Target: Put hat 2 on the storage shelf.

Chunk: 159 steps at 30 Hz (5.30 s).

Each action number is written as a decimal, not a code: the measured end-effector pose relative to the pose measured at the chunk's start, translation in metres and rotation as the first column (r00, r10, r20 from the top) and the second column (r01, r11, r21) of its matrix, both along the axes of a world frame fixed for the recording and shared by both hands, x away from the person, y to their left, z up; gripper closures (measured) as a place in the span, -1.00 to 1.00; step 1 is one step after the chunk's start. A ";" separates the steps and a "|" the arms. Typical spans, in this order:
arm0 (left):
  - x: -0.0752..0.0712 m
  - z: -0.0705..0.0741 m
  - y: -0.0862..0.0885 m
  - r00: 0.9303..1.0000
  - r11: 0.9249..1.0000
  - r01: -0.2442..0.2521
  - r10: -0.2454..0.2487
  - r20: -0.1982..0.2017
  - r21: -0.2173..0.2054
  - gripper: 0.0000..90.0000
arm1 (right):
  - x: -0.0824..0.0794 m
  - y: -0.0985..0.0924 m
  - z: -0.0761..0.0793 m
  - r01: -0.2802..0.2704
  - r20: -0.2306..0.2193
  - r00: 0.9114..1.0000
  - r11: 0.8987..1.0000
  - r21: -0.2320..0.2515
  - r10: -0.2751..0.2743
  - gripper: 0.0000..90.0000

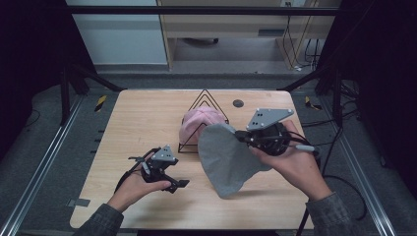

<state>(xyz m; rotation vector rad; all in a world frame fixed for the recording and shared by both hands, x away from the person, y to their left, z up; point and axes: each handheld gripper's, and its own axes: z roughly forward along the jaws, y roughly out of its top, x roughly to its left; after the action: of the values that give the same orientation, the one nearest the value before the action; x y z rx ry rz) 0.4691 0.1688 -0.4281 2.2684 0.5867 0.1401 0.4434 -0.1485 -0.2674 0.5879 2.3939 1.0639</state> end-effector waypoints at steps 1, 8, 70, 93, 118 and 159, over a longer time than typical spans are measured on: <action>0.001 0.002 0.000 1.000 1.000 0.003 -0.003 0.004 -0.004 -0.76 | 0.000 0.002 0.002 -0.004 0.002 1.000 1.000 0.000 0.004 0.97; 0.004 0.011 0.001 1.000 0.999 0.001 -0.001 0.009 -0.036 -0.75 | 0.001 0.016 0.016 -0.028 0.020 0.999 1.000 -0.008 0.028 0.97; 0.040 0.153 0.016 0.992 1.000 -0.007 0.008 0.124 -0.006 0.94 | 0.036 0.002 0.029 0.044 0.049 0.997 0.985 0.165 -0.053 0.97; 0.130 0.223 -0.006 0.941 0.984 -0.162 0.177 0.290 -0.074 0.94 | 0.131 -0.015 0.072 0.145 0.130 0.972 0.934 0.328 -0.197 0.97; 0.166 0.177 -0.013 0.911 0.969 -0.242 0.243 0.334 -0.048 0.94 | 0.190 -0.002 0.019 0.200 0.089 0.966 0.917 0.346 -0.244 0.97; 0.164 0.109 -0.005 0.928 0.963 -0.269 0.262 0.265 -0.009 0.94 | 0.183 0.000 -0.055 0.217 0.004 0.973 0.924 0.316 -0.231 0.97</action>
<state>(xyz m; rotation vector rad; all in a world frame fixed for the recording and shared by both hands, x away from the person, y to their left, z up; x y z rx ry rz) 0.6328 0.1637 -0.3189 2.1383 0.7485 0.5800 0.6263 -0.1489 -0.3229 0.9156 2.0727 1.3468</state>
